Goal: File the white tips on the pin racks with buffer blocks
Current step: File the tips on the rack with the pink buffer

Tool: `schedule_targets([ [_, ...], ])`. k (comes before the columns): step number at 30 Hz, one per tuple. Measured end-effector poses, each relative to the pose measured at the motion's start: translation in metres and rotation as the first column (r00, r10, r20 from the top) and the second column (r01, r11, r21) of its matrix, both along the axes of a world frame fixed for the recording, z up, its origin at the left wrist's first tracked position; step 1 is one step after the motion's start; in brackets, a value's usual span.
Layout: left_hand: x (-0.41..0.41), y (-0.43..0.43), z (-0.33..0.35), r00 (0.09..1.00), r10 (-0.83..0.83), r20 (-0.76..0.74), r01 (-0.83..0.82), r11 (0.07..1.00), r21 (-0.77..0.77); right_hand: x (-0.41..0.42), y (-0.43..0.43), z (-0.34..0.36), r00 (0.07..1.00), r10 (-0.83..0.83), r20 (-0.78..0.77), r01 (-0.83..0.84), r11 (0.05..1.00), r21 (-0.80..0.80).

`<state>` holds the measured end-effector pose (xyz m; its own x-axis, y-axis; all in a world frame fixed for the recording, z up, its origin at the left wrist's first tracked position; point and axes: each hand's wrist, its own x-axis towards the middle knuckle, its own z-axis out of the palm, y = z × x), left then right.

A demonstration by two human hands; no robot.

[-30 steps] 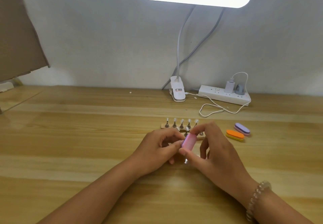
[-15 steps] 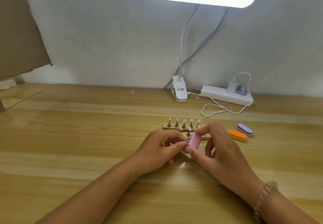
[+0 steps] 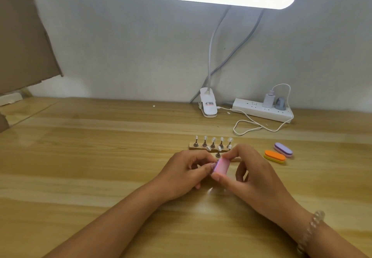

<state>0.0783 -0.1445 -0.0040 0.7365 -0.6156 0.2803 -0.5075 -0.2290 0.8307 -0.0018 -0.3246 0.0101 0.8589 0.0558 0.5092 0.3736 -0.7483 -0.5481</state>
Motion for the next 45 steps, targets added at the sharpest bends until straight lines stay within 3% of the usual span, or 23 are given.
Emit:
schedule_targets([
  [3, -0.001, 0.0, 0.001, 0.999, -0.016, -0.034, 0.014, 0.999, -0.05, 0.008, -0.007, 0.001, 0.989, -0.146, -0.004, 0.145, 0.977, 0.157],
  [6, -0.002, 0.0, 0.001, 0.999, -0.026, -0.031, 0.024, 0.998, -0.054, 0.005, -0.007, 0.003, 0.99, -0.138, -0.015, 0.135, 0.932, 0.338],
  [10, -0.002, 0.0, -0.001, 1.0, -0.018, -0.008, 0.018, 0.999, -0.032, 0.0, 0.001, 0.0, 0.998, 0.017, -0.058, -0.007, 0.985, 0.17],
  [14, -0.003, 0.001, 0.002, 0.999, -0.037, 0.003, 0.038, 0.998, -0.042, 0.005, 0.001, 0.003, 0.997, -0.068, -0.047, 0.074, 0.989, 0.128],
  [17, -0.003, 0.0, 0.0, 0.999, -0.037, -0.004, 0.037, 0.999, -0.036, 0.0, 0.002, 0.001, 1.0, -0.01, -0.022, 0.012, 0.996, 0.09],
  [20, -0.003, 0.0, 0.0, 0.999, -0.035, -0.012, 0.035, 0.998, -0.043, 0.001, 0.001, 0.001, 0.999, 0.011, -0.048, -0.004, 0.992, 0.124],
  [25, -0.006, 0.0, 0.0, 0.999, -0.046, -0.009, 0.046, 0.998, -0.05, 0.007, -0.002, 0.001, 0.982, -0.185, -0.024, 0.186, 0.964, 0.19],
  [29, -0.007, -0.002, 0.0, 1.0, -0.019, 0.022, 0.02, 1.0, -0.018, 0.003, -0.004, 0.004, 0.989, -0.15, 0.0, 0.142, 0.936, 0.321],
  [32, -0.006, -0.001, -0.001, 0.997, -0.001, 0.073, -0.002, 1.0, 0.028, 0.002, 0.002, 0.002, 0.999, -0.021, -0.041, 0.03, 0.976, 0.215],
  [37, -0.009, -0.001, 0.005, 0.997, -0.042, 0.066, 0.041, 0.999, 0.008, 0.005, 0.0, 0.003, 0.995, -0.081, -0.061, 0.09, 0.983, 0.162],
  [40, -0.009, 0.0, 0.004, 0.997, -0.029, 0.076, 0.027, 0.999, 0.03, 0.0, 0.001, 0.002, 1.0, -0.026, -0.017, 0.027, 0.995, 0.099],
  [42, -0.008, 0.0, 0.004, 0.998, -0.023, 0.063, 0.022, 0.999, 0.025, 0.0, 0.001, 0.002, 1.0, -0.002, -0.03, 0.005, 0.994, 0.11],
  [45, -0.009, -0.001, 0.006, 0.999, -0.051, 0.007, 0.051, 0.998, -0.03, 0.007, -0.004, 0.004, 0.994, -0.084, -0.07, 0.097, 0.969, 0.226],
])
